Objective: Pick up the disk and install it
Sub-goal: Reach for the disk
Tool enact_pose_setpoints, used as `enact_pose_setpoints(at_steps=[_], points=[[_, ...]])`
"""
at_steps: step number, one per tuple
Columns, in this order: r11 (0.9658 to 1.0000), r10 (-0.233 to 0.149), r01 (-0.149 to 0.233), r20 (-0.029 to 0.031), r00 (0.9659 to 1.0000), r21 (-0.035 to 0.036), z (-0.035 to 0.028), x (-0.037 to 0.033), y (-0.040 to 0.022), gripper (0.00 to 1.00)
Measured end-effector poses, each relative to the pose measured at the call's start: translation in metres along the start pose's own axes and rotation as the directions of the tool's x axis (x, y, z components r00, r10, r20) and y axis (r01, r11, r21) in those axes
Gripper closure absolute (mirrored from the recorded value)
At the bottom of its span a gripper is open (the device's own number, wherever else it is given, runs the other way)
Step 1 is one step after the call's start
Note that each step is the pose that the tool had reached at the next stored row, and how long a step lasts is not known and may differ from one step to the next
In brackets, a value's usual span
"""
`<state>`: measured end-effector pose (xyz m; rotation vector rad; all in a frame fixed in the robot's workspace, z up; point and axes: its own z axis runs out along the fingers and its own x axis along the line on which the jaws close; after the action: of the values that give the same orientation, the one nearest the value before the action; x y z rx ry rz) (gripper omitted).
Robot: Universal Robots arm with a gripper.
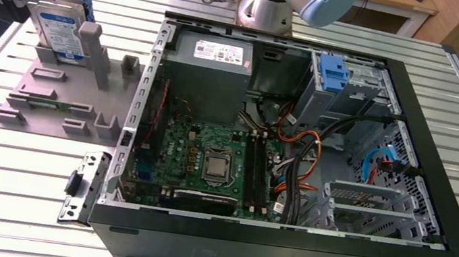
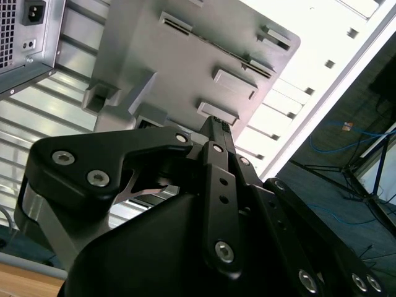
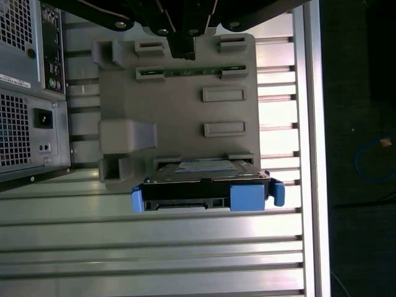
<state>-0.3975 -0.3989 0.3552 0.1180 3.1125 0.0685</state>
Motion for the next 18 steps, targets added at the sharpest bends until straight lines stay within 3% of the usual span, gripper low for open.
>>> enact_pose_setpoints(at_steps=[18], points=[[1.0000, 0.000, 0.000, 0.0000, 1.0000, 0.0000, 0.0000, 0.0047, -0.0003, 0.90]])
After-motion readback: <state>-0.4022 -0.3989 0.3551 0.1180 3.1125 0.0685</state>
